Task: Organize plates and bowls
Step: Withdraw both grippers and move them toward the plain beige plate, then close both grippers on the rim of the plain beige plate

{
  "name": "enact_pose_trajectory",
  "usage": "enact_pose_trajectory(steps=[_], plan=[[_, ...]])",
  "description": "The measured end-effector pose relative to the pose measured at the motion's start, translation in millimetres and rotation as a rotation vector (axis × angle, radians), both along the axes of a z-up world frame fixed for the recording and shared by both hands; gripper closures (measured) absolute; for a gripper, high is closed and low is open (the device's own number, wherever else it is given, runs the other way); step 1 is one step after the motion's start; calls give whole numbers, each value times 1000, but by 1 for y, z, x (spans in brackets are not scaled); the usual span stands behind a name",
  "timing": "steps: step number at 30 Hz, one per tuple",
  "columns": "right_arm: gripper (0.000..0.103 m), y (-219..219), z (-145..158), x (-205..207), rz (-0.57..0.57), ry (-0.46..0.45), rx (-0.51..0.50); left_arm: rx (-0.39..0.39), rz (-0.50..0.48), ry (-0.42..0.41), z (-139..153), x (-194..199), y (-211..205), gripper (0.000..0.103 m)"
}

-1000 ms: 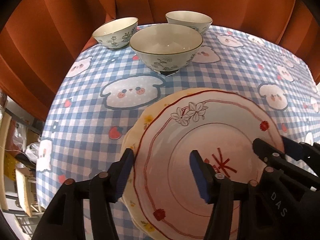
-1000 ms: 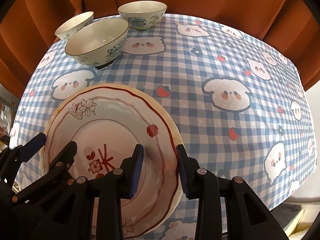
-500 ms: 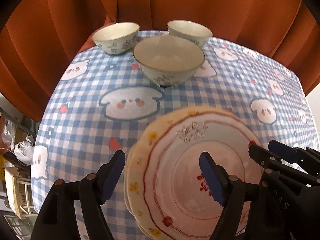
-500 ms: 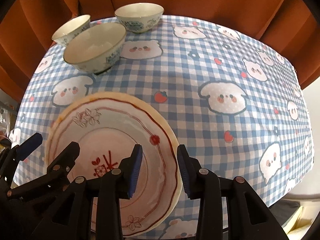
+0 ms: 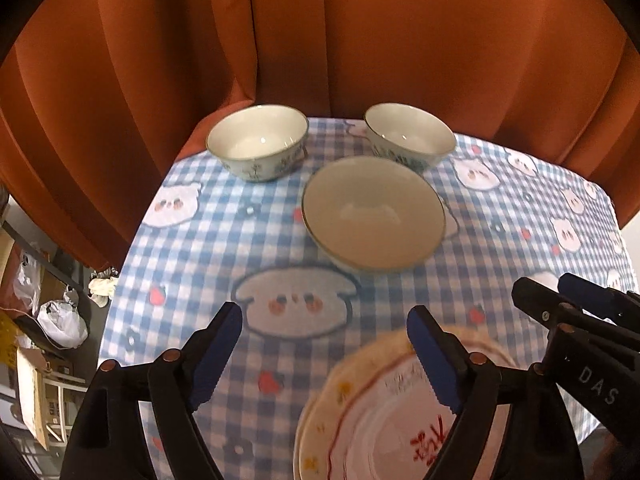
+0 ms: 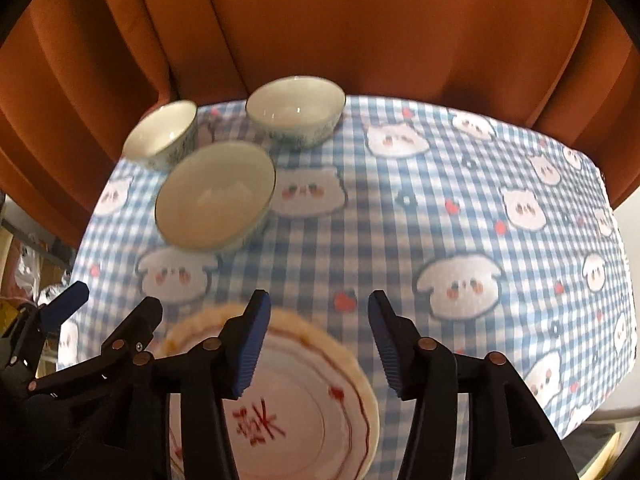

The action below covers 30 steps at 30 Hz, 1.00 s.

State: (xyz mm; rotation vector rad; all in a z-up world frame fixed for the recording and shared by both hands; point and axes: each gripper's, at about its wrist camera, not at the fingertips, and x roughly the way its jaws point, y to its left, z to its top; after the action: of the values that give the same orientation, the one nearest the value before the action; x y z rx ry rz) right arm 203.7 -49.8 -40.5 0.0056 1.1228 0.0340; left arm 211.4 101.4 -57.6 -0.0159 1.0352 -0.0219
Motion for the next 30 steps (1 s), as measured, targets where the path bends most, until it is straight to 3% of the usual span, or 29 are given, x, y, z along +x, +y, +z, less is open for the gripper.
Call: enact_pose_trajectory(steps=[4, 10, 13, 17, 21, 26, 29, 30], plan=[[41, 1, 3, 23, 0, -28, 9, 10, 29, 2, -4, 24, 5, 14], [40, 9, -4, 63, 12, -37, 45, 1, 10, -12, -12, 56, 0, 15], [40, 16, -14, 80, 17, -43, 49, 6, 14, 5, -20, 71, -3, 26], [40, 21, -28, 98, 19, -40, 57, 5, 29, 28, -34, 88, -6, 29], [41, 22, -41, 114, 17, -15, 95, 10, 49, 47, -43, 101, -6, 37], [58, 27, -52, 133, 22, 0, 111, 12, 65, 72, -52, 116, -4, 48], [78, 31, -59, 140, 47, 26, 128, 13, 68, 88, -56, 121, -3, 62], [80, 32, -61, 141, 58, 31, 134, 11, 68, 93, -58, 122, -3, 68]])
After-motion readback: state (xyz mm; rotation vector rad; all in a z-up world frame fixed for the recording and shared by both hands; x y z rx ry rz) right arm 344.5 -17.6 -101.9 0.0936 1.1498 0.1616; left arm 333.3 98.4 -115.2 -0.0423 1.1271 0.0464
